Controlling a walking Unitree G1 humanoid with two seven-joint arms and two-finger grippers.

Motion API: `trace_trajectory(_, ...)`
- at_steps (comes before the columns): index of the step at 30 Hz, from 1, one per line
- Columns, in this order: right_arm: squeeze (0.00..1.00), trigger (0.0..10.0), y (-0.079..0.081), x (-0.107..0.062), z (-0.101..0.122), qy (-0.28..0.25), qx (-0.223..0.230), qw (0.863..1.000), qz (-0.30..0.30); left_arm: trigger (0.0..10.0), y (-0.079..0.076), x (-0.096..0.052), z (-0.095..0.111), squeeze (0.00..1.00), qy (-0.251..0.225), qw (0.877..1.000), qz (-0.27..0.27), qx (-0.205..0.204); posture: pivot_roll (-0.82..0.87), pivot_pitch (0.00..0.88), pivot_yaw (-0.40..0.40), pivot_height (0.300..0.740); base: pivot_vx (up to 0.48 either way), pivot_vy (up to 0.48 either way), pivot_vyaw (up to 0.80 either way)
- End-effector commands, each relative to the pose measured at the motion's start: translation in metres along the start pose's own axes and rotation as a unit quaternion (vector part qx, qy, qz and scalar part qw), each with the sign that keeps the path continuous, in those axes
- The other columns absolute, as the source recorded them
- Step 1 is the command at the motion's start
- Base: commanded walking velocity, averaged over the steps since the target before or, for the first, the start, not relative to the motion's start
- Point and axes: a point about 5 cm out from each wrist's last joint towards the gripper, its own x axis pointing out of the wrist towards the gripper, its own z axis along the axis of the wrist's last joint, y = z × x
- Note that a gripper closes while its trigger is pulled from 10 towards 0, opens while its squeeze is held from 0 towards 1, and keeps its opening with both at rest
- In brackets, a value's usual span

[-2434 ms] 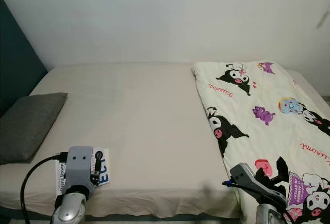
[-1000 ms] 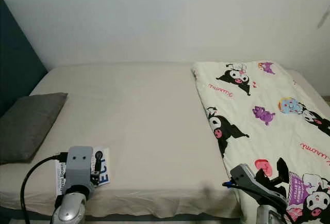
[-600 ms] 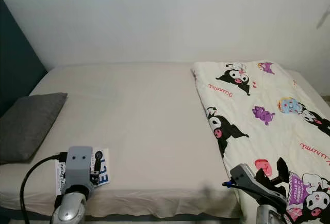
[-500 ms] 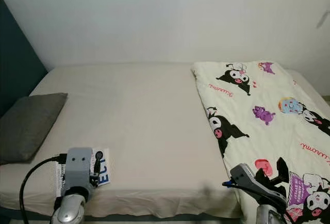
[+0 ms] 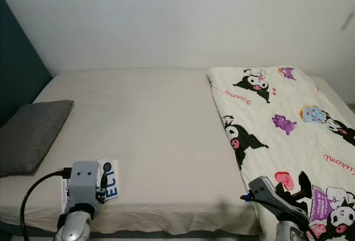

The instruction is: Clean up the room

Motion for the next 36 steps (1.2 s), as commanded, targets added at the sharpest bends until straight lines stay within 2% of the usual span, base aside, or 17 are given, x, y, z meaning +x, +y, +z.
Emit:
trace_trajectory(1,0.0,10.0,0.0,0.0,0.01,-0.001,0.051,0.999,0.001,10.0,0.005,-0.003,-0.005,0.0,0.011,1.0,0.009,0.008,0.0,0.168,0.008,0.74,0.0,0.0,0.0)
trace_trajectory(5,0.0,10.0,0.016,0.0,0.054,0.031,0.222,0.973,0.059,10.0,0.006,-0.001,-0.005,0.0,0.01,1.0,0.012,0.008,0.0,0.16,0.002,0.74,0.0,0.0,0.0)
trace_trajectory(6,0.0,10.0,0.016,0.0,0.054,0.031,0.222,0.973,0.059,10.0,0.006,-0.001,-0.005,0.0,0.01,1.0,0.012,0.008,0.0,0.16,0.002,0.74,0.0,0.0,0.0)
trace_trajectory(8,0.0,10.0,0.038,-0.012,0.077,0.044,0.318,0.939,0.123,10.0,0.006,0.001,-0.004,0.0,0.009,1.0,0.015,0.007,0.01,0.155,-0.002,0.74,0.0,0.0,0.0)
trace_trajectory(10,0.0,10.0,0.041,-0.013,0.08,0.042,0.325,0.935,0.134,10.0,0.006,0.001,-0.004,0.0,0.009,1.0,0.016,0.006,0.01,0.155,-0.002,0.74,0.0,0.0,0.0)
trace_trajectory(11,0.0,10.0,0.05,-0.019,0.086,0.055,0.387,0.907,0.159,10.0,0.005,0.001,-0.005,0.0,0.01,1.0,0.015,0.006,0.01,0.151,-0.003,0.74,0.0,0.0,0.0)
trace_trajectory(14,0.0,10.0,0.055,-0.022,0.09,0.065,0.431,0.883,0.173,10.0,0.005,0.001,-0.006,0.0,0.01,1.0,0.015,0.006,0.01,0.151,-0.003,0.74,0.0,0.0,0.0)
trace_trajectory(15,0.0,10.0,0.065,-0.032,0.106,0.047,0.496,0.827,0.261,10.0,0.002,0.002,-0.006,0.0,0.011,1.0,0.011,0.006,0.01,0.148,-0.004,0.74,0.0,0.0,0.0)
trace_trajectory(16,0.0,10.0,0.065,-0.032,0.106,0.047,0.496,0.827,0.261,10.0,0.002,0.002,-0.006,0.0,0.011,1.0,0.011,0.006,0.01,0.148,-0.004,0.74,0.0,0.0,0.0)
trace_trajectory(17,0.0,10.0,0.067,-0.038,0.119,0.007,0.514,0.788,0.34,10.0,0.0,0.003,-0.006,0.0,0.011,1.0,0.008,0.006,0.02,0.144,-0.006,0.74,0.0,0.0,0.0)
trace_trajectory(19,0.0,10.0,0.067,-0.04,0.123,-0.01,0.522,0.77,0.365,10.0,0.0,0.003,-0.006,0.0,0.011,1.0,0.007,0.006,0.02,0.144,-0.006,0.74,0.0,0.0,0.0)
trace_trajectory(21,0.0,10.0,0.065,-0.044,0.127,-0.028,0.551,0.732,0.4,10.0,-0.001,0.003,-0.006,0.0,0.011,1.0,0.007,0.006,0.02,0.139,-0.005,0.74,0.0,0.0,0.0)
trace_trajectory(24,0.0,10.0,0.064,-0.042,0.126,-0.009,0.559,0.726,0.4,10.0,-0.002,0.003,-0.007,0.0,0.012,1.0,0.005,0.006,0.02,0.133,-0.006,0.74,0.0,0.0,0.0)
trace_trajectory(28,0.0,10.0,0.069,-0.048,0.121,-0.011,0.488,0.755,0.437,10.0,-0.004,0.001,-0.008,0.0,0.012,1.0,0.002,0.007,0.01,0.127,-0.006,0.74,0.0,0.0,0.0)
trace_trajectory(32,0.0,10.0,0.062,-0.052,0.113,-0.018,0.492,0.757,0.429,10.0,-0.007,0.0,-0.008,0.0,0.011,1.0,-0.003,0.007,0.02,0.119,-0.01,0.74,0.0,0.0,0.0)
trace_trajectory(35,0.0,10.0,0.054,-0.051,0.11,-0.042,0.465,0.783,0.411,10.0,-0.008,0.0,-0.008,0.0,0.011,1.0,-0.005,0.007,0.01,0.118,-0.01,0.74,0.0,0.0,0.0)
trace_trajectory(36,0.0,10.0,0.053,-0.051,0.104,-0.035,0.423,0.81,0.405,10.0,-0.009,-0.001,-0.008,0.0,0.011,1.0,-0.007,0.007,0.01,0.115,-0.007,0.74,0.0,0.0,0.0)
